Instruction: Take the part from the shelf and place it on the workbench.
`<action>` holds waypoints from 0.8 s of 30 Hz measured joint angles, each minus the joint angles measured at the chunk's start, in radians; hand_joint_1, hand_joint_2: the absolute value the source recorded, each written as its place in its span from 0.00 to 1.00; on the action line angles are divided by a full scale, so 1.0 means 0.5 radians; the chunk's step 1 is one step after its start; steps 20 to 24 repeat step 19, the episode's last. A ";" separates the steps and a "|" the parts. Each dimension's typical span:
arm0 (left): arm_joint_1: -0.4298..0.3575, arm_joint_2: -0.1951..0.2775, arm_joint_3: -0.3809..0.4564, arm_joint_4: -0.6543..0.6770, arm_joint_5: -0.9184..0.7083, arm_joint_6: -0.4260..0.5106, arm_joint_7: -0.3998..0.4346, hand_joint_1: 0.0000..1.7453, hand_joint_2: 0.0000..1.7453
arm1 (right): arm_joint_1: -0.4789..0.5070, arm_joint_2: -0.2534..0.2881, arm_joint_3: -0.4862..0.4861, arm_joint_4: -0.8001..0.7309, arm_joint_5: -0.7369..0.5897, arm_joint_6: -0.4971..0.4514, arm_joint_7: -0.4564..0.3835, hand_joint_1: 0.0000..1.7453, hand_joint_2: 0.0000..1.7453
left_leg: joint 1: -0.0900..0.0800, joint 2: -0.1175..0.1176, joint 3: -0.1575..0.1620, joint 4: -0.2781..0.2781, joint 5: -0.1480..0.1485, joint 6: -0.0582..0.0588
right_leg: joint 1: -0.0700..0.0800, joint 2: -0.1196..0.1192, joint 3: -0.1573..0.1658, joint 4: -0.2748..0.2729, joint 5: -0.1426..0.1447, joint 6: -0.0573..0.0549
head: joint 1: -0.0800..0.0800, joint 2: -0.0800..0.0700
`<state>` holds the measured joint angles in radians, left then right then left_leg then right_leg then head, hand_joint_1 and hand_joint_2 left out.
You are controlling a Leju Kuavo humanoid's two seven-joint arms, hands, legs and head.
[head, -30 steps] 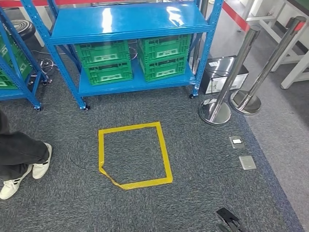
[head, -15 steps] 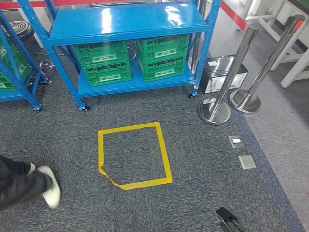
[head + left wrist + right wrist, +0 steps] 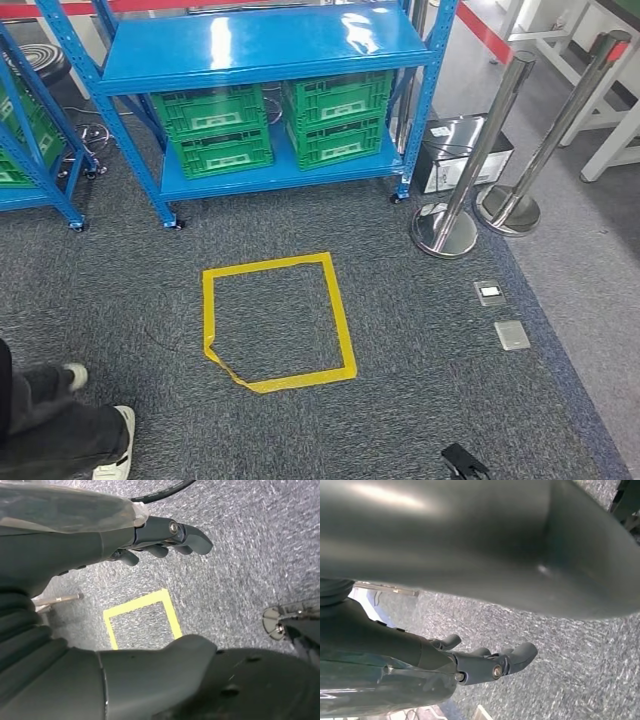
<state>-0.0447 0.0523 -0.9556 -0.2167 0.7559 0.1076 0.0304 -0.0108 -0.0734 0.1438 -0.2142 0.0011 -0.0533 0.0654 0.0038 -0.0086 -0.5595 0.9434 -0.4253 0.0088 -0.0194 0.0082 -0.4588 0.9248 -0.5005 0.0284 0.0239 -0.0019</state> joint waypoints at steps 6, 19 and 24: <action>0.070 -0.017 0.259 -0.040 -0.303 -0.041 -0.007 0.00 0.00 | 0.059 0.022 -0.018 -0.045 0.000 0.022 -0.026 0.00 0.00 | 0.000 0.000 0.001 0.000 0.000 0.000 | 0.000 0.000 0.001 0.000 0.000 0.000 | 0.000 0.000; 0.223 -0.046 0.932 -0.159 -0.942 -0.128 -0.037 0.00 0.00 | 0.186 0.068 -0.092 -0.165 -0.001 0.063 -0.079 0.00 0.00 | 0.000 0.000 0.003 -0.002 0.000 0.000 | 0.000 0.000 0.002 0.000 -0.002 -0.003 | -0.001 0.000; 0.223 -0.046 0.932 -0.159 -0.942 -0.128 -0.037 0.00 0.00 | 0.186 0.068 -0.092 -0.165 -0.001 0.063 -0.079 0.00 0.00 | 0.000 0.000 0.003 -0.002 0.000 0.000 | 0.000 0.000 0.002 0.000 -0.002 -0.003 | -0.001 0.000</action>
